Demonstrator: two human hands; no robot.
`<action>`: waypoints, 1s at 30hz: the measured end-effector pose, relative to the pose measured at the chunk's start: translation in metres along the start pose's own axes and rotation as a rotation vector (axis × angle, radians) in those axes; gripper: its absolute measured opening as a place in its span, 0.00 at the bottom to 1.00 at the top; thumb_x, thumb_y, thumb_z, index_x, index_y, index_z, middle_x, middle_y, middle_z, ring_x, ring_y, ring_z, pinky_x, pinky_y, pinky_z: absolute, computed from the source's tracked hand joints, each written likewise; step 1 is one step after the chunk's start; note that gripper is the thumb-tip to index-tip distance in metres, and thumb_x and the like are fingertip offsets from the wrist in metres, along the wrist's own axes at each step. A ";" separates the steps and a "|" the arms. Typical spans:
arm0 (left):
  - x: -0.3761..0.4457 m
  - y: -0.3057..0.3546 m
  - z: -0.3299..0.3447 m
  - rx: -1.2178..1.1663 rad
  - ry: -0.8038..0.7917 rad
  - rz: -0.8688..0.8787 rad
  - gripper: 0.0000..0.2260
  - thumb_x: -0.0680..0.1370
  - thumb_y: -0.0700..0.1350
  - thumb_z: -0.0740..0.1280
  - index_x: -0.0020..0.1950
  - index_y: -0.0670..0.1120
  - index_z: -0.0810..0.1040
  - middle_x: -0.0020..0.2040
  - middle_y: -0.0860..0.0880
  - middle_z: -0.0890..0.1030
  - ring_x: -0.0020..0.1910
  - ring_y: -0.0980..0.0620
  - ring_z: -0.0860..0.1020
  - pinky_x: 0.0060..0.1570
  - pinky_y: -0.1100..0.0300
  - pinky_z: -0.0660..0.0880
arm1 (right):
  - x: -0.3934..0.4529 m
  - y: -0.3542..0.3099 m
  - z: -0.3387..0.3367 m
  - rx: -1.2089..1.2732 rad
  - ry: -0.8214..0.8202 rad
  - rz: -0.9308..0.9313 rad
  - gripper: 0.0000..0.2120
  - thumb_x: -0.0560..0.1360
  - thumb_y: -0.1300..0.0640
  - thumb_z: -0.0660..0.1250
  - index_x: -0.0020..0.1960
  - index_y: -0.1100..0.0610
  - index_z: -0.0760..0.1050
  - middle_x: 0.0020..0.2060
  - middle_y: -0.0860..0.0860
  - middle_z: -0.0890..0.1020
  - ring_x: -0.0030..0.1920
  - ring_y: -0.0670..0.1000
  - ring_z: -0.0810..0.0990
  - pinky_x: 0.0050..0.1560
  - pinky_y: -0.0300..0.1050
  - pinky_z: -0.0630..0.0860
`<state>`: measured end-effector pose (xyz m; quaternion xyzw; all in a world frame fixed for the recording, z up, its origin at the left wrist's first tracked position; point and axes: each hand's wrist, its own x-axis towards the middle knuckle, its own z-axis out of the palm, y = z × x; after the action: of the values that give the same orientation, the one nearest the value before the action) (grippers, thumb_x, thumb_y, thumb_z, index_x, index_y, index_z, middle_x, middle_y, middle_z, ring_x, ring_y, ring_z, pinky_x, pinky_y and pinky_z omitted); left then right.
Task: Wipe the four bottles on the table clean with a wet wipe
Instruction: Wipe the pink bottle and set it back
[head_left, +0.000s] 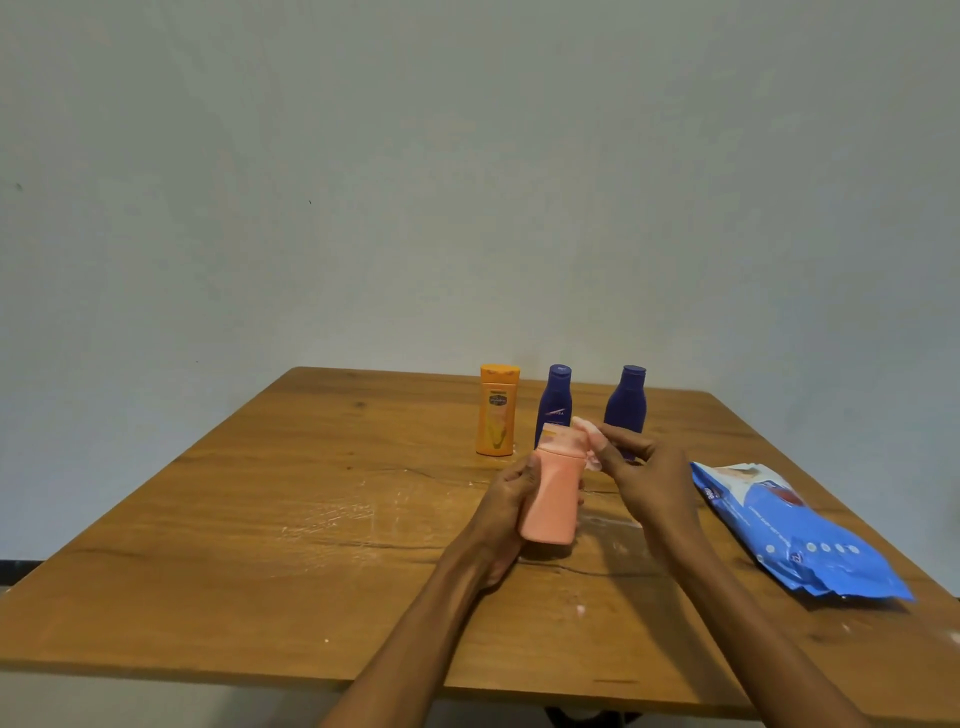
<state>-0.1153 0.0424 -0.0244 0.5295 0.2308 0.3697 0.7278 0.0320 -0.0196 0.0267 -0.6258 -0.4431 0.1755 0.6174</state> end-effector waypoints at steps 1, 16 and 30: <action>0.000 0.000 0.000 0.003 0.006 0.003 0.22 0.83 0.58 0.57 0.71 0.46 0.71 0.57 0.40 0.82 0.51 0.43 0.82 0.52 0.42 0.79 | -0.002 0.001 0.003 0.010 0.029 -0.009 0.14 0.74 0.52 0.73 0.59 0.51 0.83 0.53 0.48 0.84 0.50 0.42 0.78 0.44 0.37 0.73; 0.005 0.002 -0.007 0.034 0.225 0.057 0.20 0.85 0.55 0.53 0.69 0.44 0.71 0.54 0.41 0.84 0.48 0.46 0.85 0.44 0.50 0.82 | -0.057 0.034 0.013 -0.199 -0.135 0.002 0.13 0.75 0.59 0.72 0.59 0.51 0.81 0.57 0.47 0.83 0.48 0.39 0.77 0.38 0.30 0.74; 0.002 0.005 -0.006 -0.134 0.205 0.042 0.14 0.86 0.50 0.55 0.68 0.47 0.72 0.56 0.43 0.85 0.53 0.44 0.83 0.57 0.40 0.79 | -0.057 0.032 0.023 -0.139 -0.121 -0.060 0.08 0.75 0.55 0.72 0.51 0.42 0.80 0.53 0.40 0.80 0.52 0.41 0.80 0.42 0.37 0.81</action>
<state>-0.1199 0.0489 -0.0217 0.4437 0.2677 0.4518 0.7262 -0.0057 -0.0447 -0.0261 -0.6417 -0.5093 0.1632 0.5498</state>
